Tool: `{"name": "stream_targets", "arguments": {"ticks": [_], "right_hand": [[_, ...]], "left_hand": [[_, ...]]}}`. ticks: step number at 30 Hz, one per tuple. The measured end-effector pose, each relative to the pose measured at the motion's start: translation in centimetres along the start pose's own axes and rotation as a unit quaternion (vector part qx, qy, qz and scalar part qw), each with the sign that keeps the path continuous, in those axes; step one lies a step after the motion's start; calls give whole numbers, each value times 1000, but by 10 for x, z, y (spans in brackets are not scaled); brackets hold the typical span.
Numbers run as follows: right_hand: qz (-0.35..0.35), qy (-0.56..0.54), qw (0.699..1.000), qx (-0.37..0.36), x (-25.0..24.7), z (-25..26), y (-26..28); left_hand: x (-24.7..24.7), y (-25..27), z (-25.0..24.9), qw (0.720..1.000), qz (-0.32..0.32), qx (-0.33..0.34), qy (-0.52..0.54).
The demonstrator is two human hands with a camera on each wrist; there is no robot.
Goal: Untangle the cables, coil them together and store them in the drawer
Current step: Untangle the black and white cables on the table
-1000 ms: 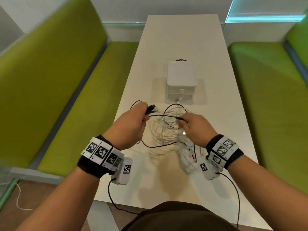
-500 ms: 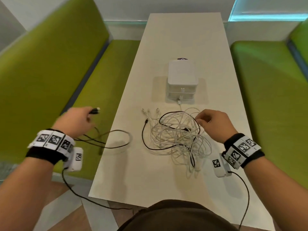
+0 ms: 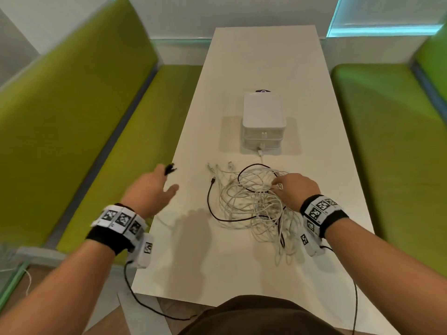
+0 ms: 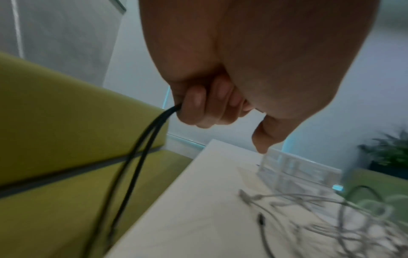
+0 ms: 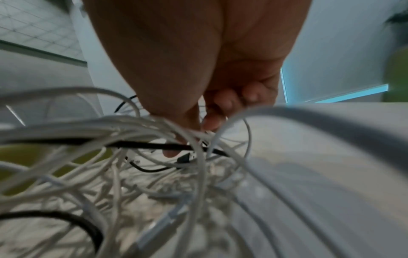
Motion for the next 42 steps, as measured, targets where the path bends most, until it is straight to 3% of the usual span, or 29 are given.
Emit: {"name": "stream_targets", "arguments": {"ticks": [6,9,14,17,19,22,24,29,36,39,42], "right_hand": [[-23,26,999,-28,6,5,-8],[-33,-56,996,-66,-9,10,-1],[-96,-263,950,-142,-52,28,39],[-89,-284,937,-186,-62,51,57],[-63,-274,939,-199,-64,64,64],[6,-296,925,-237,-62,74,72],[32,-288,921,-261,-58,79,80],[-31,-340,892,-296,-59,83,89],[-22,-334,893,-301,-59,83,82],[-34,-345,900,-266,-56,75,76],[-52,-364,896,-249,-54,72,74]], "left_hand": [[22,10,-54,993,-9,100,65],[20,15,-63,978,-7,136,158],[2,33,-95,929,-32,269,252],[9,36,-128,863,27,334,377],[17,37,-148,830,40,342,440],[30,33,-159,821,0,293,489],[34,26,-152,800,-23,255,542],[44,11,-147,709,74,243,658],[72,6,-147,714,144,263,633],[75,6,-142,742,144,270,596],[70,6,-137,789,135,263,539]]}}
Point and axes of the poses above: each hand's wrist, its own y-axis away from the middle knuckle, its own x-axis out of the palm, z = x × y, the point moved 8 cm from there along -y, towards the middle knuckle, and after that the axes turned 15 degrees about z, right-handed, at the moved point
